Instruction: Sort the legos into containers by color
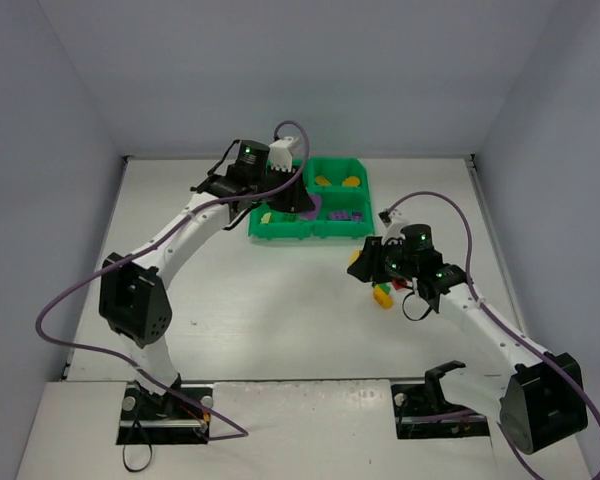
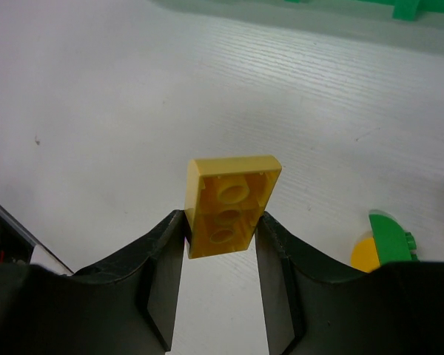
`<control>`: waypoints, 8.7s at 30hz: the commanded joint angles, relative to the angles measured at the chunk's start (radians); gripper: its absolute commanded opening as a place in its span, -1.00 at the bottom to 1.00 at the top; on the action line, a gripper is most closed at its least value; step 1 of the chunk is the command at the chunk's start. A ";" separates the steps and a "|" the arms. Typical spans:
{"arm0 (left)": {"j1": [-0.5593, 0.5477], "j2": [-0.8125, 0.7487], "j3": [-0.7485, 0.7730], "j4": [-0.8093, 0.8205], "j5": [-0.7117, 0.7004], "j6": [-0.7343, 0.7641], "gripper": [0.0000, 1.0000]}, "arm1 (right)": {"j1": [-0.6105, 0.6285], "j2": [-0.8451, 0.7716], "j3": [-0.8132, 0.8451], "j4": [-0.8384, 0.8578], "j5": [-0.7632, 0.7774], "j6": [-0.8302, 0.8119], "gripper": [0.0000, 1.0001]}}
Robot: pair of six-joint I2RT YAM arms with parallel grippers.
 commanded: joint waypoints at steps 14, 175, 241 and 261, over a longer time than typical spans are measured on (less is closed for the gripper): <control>-0.121 0.208 0.302 -0.101 -0.279 0.120 -1.00 | 0.014 -0.032 -0.044 0.000 0.054 0.034 -1.00; -0.328 -0.251 -0.362 0.094 -0.388 -0.402 0.95 | -0.123 0.014 0.109 -0.156 0.520 0.099 -0.12; -0.337 -0.363 -0.468 0.008 -0.429 -0.369 0.95 | -0.131 0.501 0.333 -0.283 0.533 -0.033 -0.23; -0.308 -0.400 -0.460 0.184 -0.281 -0.184 0.95 | -0.137 0.253 0.485 -0.273 0.285 -0.100 -1.00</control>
